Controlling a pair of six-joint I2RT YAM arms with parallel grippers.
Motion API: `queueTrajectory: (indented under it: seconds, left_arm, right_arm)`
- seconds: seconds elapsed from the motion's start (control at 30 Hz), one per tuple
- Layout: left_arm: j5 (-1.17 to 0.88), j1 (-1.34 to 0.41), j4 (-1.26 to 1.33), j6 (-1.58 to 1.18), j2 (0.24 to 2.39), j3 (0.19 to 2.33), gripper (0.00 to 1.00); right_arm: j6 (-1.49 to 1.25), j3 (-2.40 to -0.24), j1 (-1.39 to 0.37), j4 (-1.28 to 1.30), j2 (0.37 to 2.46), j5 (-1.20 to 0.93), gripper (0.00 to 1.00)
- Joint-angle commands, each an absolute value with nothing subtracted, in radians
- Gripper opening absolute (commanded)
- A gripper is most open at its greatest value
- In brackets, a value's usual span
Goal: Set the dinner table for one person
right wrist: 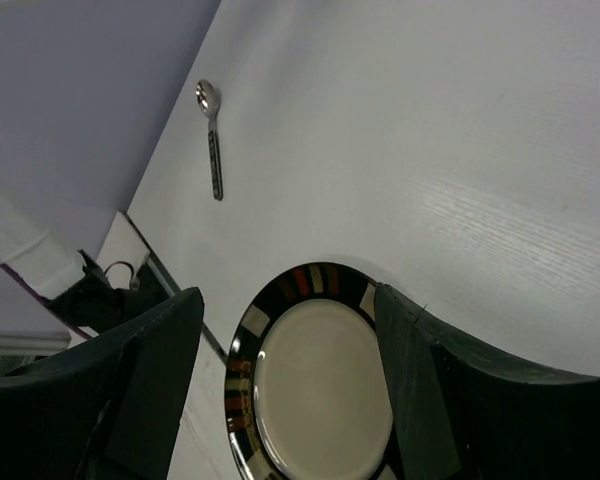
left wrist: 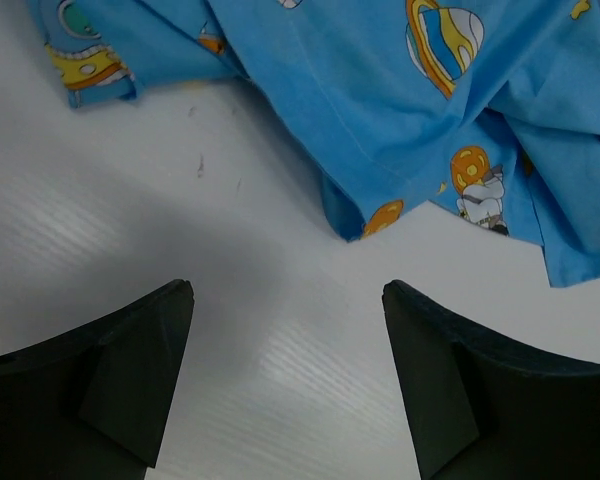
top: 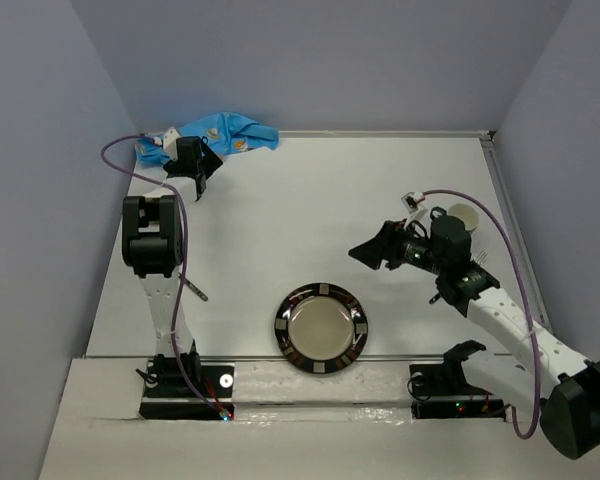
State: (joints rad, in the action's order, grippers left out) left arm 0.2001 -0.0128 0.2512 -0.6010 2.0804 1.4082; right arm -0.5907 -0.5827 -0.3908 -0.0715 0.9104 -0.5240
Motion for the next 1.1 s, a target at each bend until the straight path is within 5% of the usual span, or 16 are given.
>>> queueTrajectory:
  seconds: [0.0, 0.33, 0.43, 0.47, 0.57, 1.07]
  left_arm:
    - [0.114, -0.008, 0.322, -0.566, 2.177, 1.555, 0.88]
    - [0.097, -0.008, 0.18, -0.601, 2.408, 1.925, 0.88]
    - [0.087, -0.008, 0.156, -0.614, 2.457, 1.983, 0.75]
    - [0.086, -0.008, 0.16, -0.621, 2.462, 2.0, 0.5]
    - [0.08, -0.008, 0.164, -0.629, 2.462, 2.02, 0.0]
    - [-0.051, -0.175, 0.213, -0.637, 1.967, 2.128, 0.0]
  right_arm:
    - [-0.555, -0.624, -0.483, -0.179, 0.962, -0.479, 0.75]
    - [-0.555, -0.626, -0.563, -0.328, 1.138, -0.477, 0.77]
    - [-0.564, -0.629, -0.572, -0.362, 1.176, -0.479, 0.77]
    - [-0.563, -0.632, -0.572, -0.362, 1.184, -0.476, 0.77]
    - [-0.564, -0.638, -0.572, -0.367, 1.213, -0.477, 0.76]
    - [-0.506, -0.678, -0.572, -0.189, 1.065, -0.304, 0.71]
